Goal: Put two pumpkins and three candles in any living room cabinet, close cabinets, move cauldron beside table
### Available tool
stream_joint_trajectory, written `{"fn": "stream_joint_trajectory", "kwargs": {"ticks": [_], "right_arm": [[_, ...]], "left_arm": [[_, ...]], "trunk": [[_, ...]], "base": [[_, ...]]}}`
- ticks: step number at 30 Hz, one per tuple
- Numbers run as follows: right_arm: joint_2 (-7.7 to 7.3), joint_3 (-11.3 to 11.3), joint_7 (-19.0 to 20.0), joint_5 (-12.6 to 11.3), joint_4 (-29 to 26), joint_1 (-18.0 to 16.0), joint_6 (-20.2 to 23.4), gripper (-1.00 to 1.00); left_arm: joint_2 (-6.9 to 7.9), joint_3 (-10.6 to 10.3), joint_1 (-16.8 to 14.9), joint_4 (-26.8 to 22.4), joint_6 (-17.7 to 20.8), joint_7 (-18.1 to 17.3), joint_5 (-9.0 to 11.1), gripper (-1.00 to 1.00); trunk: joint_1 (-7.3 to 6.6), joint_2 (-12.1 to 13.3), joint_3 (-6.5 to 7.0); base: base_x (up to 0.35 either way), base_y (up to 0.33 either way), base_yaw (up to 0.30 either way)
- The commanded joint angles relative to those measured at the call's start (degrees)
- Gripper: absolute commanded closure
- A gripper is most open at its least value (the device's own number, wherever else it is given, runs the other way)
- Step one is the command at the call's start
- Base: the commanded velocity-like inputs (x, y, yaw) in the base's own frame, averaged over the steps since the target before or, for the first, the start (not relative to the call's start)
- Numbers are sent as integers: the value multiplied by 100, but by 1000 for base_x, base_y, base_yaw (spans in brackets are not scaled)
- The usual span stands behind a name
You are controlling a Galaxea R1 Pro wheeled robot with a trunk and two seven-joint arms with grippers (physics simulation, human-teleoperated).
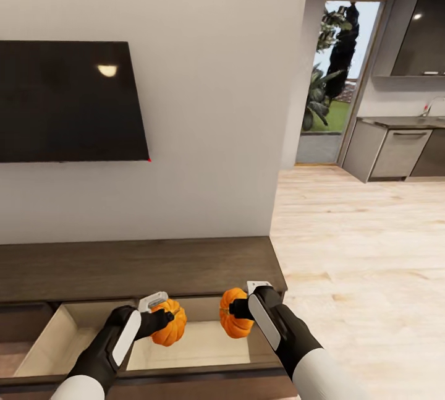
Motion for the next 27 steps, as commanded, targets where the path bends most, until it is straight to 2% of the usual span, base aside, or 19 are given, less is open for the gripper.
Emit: {"fn": "stream_joint_trajectory", "kwargs": {"ticks": [1, 7, 10, 14, 17, 20, 27], "right_arm": [[0, -1, 9, -7, 1, -2, -5, 100], [0, -1, 8, -16, 14, -4, -8, 100], [0, -1, 16, -96, 30, -4, -3, 100], [0, -1, 36, -555, 45, -10, 3, 100], [0, -1, 41, -692, 123, -22, 0, 100], [0, -1, 37, -731, 220, -41, -6, 100], [0, -1, 35, -737, 254, -47, -8, 100]], "left_arm": [[-18, -42, -1, 17, -40, 20, -36, 100], [-80, -108, -1, 58, -112, 23, -35, 100], [-87, -112, -1, 60, -118, 23, -35, 100], [-90, -113, -1, 61, -120, 23, -35, 100], [-89, -113, -1, 61, -121, 17, -35, 100], [-86, -113, -1, 61, -121, 15, -35, 100], [-82, -113, -1, 61, -108, 14, -35, 100]], "trunk": [[22, -42, -18], [154, -282, -126], [220, -403, -180], [308, -563, -251], [374, -684, -305], [440, -804, -359], [440, -804, -359]], "base": [[0, 0, 0], [0, 0, 0], [0, 0, 0], [0, 0, 0], [0, 0, 0], [0, 0, 0], [2, 0, 0]]}}
